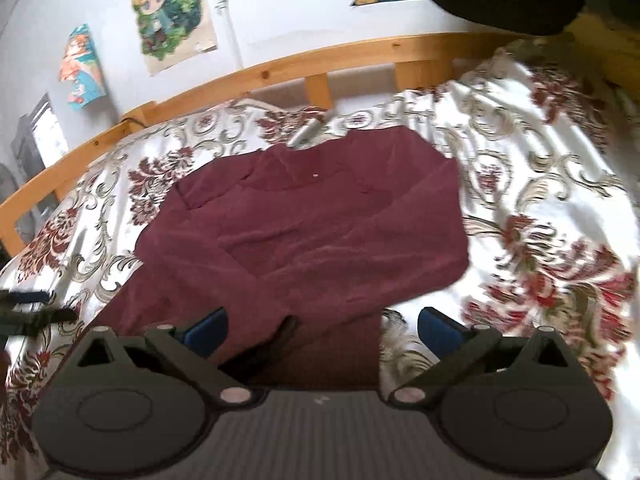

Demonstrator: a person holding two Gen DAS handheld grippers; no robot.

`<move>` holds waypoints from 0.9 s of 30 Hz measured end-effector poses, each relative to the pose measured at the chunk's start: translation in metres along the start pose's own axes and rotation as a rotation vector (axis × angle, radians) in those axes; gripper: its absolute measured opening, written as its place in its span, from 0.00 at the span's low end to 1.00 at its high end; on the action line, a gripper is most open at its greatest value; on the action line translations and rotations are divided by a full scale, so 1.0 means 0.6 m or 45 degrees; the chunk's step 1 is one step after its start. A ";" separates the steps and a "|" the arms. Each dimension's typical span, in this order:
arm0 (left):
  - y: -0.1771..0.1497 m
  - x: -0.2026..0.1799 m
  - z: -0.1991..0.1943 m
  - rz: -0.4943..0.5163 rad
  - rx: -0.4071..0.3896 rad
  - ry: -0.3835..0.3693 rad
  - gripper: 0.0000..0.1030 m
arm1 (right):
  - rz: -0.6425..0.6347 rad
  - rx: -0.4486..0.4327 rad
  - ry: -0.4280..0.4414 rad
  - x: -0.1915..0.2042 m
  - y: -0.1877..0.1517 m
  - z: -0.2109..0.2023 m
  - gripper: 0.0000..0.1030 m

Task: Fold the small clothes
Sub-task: 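Grasp the shirt hem with the left tool while the right tool grasps it too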

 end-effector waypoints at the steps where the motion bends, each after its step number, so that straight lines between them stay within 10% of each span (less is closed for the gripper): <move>1: -0.005 -0.007 -0.011 0.026 -0.012 -0.028 0.99 | 0.008 0.014 -0.005 -0.005 -0.001 -0.008 1.00; 12: -0.078 -0.079 -0.085 0.335 -0.004 -0.369 0.99 | -0.388 0.170 -0.080 0.023 -0.101 -0.126 1.00; 27: -0.109 -0.074 -0.019 0.641 0.094 -0.011 0.88 | -0.700 0.253 -0.115 0.090 -0.189 -0.079 1.00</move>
Point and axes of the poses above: each gripper's, at about its wrist camera, not at the fingertips, and z roughly the way its jaws point, x to its left, y to its top, the point moved 7 cm from there along z, roughly the way its jaws point, and after that the axes turned 9 degrees about -x, right-handed, at the moved point
